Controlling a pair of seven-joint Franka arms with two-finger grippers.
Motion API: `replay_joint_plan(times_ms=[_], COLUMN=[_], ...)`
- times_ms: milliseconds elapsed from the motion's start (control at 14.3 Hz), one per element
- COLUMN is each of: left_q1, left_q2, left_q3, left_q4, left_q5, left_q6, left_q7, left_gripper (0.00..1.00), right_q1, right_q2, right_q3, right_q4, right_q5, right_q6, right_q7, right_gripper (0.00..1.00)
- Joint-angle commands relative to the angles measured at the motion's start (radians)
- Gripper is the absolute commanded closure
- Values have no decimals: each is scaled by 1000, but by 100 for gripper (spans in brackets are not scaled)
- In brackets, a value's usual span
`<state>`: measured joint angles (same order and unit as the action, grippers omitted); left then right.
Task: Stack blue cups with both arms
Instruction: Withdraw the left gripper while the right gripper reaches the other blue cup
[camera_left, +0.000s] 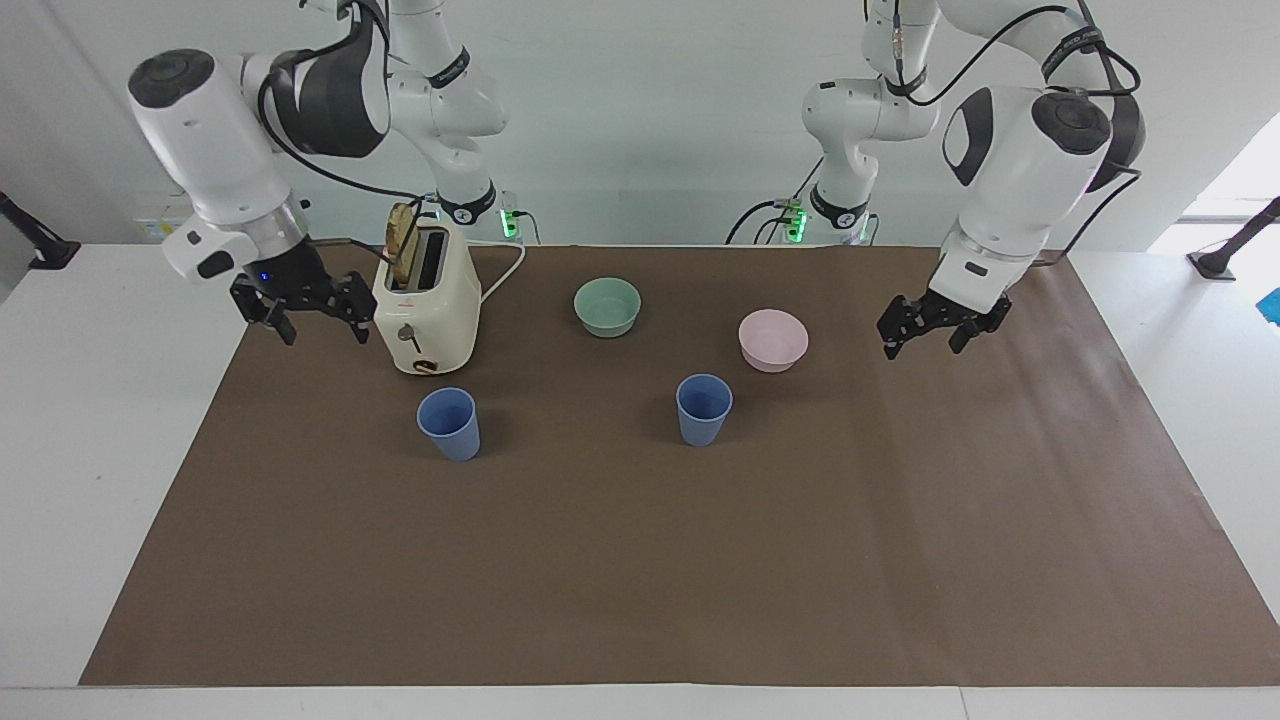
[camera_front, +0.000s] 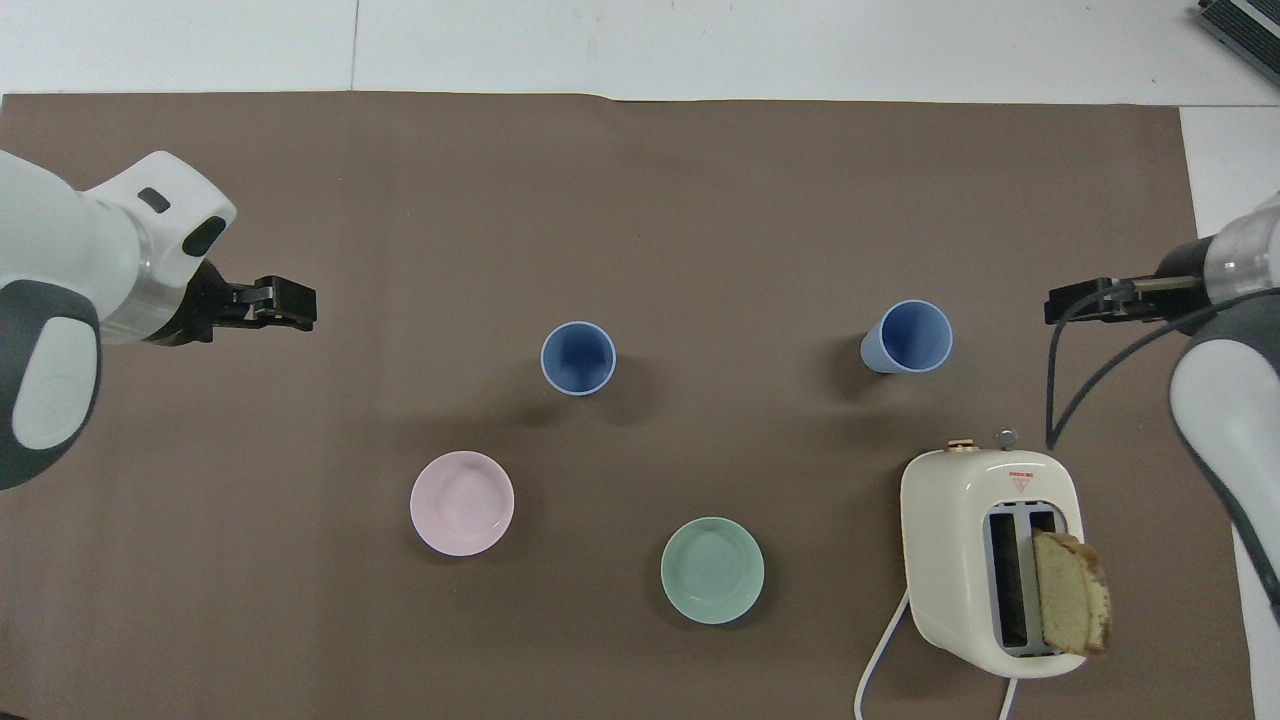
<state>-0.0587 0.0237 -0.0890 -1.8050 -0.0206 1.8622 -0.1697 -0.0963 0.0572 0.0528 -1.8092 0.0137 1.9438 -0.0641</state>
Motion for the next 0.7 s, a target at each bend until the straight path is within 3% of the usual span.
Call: replay_joint_plan(times_ms=[0,140,350,490,630], left_q1=[66,86,89,89,88], left_q2=[-39,-48,-50,-50,-53], left_q3=[-11,-11,-9,-9,-8], left_q4=[-13,10,133,206,219], left_q5=[16,19,22,21,16], left_q6=[-38,-66,-225,-313,-344], left_q7=[99,168,177,177,180], left_gripper=[0,0,0,0,0], right_q1=[10,13,26,56,72], right_q2=[79,124,185,190,181], right_q3=[1,2,4,4,4], right_q4=[-9,-6,-5,-9,-30], right_q5=[11,18,48,51,51], right_q6=[101,148,231,239,227], right_q7=[20,32,39,58,58], right_gripper=[0,0,0,0,0])
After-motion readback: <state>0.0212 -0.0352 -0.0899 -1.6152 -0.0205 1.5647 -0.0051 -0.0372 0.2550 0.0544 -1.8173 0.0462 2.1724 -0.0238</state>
